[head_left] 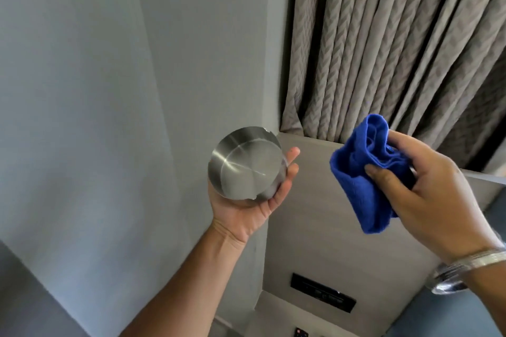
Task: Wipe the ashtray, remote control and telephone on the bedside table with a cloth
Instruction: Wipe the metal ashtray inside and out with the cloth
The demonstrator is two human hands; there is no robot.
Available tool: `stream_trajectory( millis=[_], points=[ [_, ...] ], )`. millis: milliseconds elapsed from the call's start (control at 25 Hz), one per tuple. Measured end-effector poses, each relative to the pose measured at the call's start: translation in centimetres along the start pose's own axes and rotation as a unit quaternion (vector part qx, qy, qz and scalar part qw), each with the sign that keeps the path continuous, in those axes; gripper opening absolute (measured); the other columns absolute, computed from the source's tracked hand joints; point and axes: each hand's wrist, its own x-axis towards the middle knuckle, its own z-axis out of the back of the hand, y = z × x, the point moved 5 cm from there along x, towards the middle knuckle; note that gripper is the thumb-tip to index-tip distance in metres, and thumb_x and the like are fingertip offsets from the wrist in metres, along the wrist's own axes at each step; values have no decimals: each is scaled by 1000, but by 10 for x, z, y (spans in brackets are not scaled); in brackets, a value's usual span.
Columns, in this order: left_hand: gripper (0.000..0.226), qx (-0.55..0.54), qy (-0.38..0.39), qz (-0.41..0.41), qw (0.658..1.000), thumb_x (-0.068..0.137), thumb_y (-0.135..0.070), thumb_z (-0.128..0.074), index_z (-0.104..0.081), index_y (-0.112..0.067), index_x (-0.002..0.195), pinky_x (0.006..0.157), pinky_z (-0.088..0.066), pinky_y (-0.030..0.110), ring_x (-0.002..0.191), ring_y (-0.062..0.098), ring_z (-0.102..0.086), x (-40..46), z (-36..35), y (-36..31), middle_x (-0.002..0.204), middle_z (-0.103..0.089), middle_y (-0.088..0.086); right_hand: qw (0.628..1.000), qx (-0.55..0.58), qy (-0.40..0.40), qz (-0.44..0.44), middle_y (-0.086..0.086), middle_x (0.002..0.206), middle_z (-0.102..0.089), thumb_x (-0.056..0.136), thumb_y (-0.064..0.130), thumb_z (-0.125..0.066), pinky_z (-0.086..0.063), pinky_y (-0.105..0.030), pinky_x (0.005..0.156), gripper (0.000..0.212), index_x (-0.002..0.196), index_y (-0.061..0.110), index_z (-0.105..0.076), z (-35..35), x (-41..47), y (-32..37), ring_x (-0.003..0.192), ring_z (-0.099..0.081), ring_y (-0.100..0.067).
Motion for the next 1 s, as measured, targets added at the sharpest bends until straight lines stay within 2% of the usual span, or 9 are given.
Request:
stream_trajectory(
  millis=[160, 320, 440, 480, 560, 640, 760, 920, 1000],
  points=[
    [110, 10, 30, 50, 998, 72, -74, -56, -27, -6, 153, 107, -45, 50, 132, 47, -44, 0, -10, 6, 158, -23, 26, 1000, -16, 14, -12, 18, 103, -64, 86, 21, -62, -47, -22, 76, 37, 118, 39, -56, -11, -9, -9, 93, -58, 0],
    [112, 80, 2, 24, 996, 72, -80, -48, -20, -14, 157, 104, -48, 50, 133, 44, -40, -3, -10, 2, 160, -20, 23, 1000, -8, 18, -22, 19, 104, -62, 86, 18, -63, -37, -2, 75, 40, 120, 39, -57, -16, -14, -13, 96, -55, 4],
    [100, 125, -48, -29, 991, 74, -73, -47, -19, -23, 156, 109, -34, 55, 140, 45, -30, -3, -13, -7, 163, -14, 21, 999, 12, 44, -2, 16, 101, -62, 87, 18, -63, -39, -7, 76, 39, 119, 41, -57, -20, -17, -4, 93, -57, -2],
    [96, 131, -73, -50, 987, 73, -69, -52, -28, -23, 153, 111, -29, 56, 141, 44, -29, -4, -13, -10, 163, -19, 20, 997, 22, 72, 16, 16, 101, -61, 88, 20, -62, -42, -11, 77, 38, 118, 42, -56, -23, -19, 4, 92, -57, -5],
    [90, 139, -127, -87, 978, 65, -61, -69, -48, -18, 141, 107, -37, 51, 130, 40, -46, -9, -9, -15, 146, -45, 19, 987, -4, 144, 74, 17, 103, -57, 91, 28, -55, -45, -24, 79, 34, 122, 41, -53, -29, -23, 28, 92, -56, -10],
    [84, 159, -121, -80, 977, 68, -57, -73, -53, -8, 132, 101, -46, 44, 117, 34, -57, -8, -13, -12, 127, -59, 18, 958, -133, 188, 170, 12, 104, -54, 91, 37, -41, -45, -31, 79, 37, 127, 39, -49, -40, -24, 54, 88, -53, -13],
    [66, 221, -79, -24, 972, 87, -56, -53, -65, -1, 122, 97, -52, 34, 109, 26, -68, -2, -22, 4, 114, -73, 14, 877, -306, 251, 271, 2, 98, -51, 85, 43, -30, -43, -36, 74, 48, 129, 32, -47, -67, -18, 82, 80, -47, -19],
    [57, 254, -108, -19, 961, 82, -56, -60, -74, -10, 112, 88, -56, 31, 102, 20, -71, -2, -23, 3, 106, -77, 7, 797, -388, 341, 313, 0, 95, -38, 88, 37, -42, -28, -37, 72, 35, 121, 32, -53, -88, -11, 90, 82, -37, -19],
    [58, 268, -113, -4, 957, 75, -53, -66, -73, -10, 114, 89, -56, 33, 103, 22, -70, 1, -25, 3, 108, -76, 9, 750, -459, 359, 313, -5, 107, -48, 89, 38, -48, -30, -40, 76, 29, 113, 28, -61, -88, -13, 84, 93, -46, -25]
  ],
)
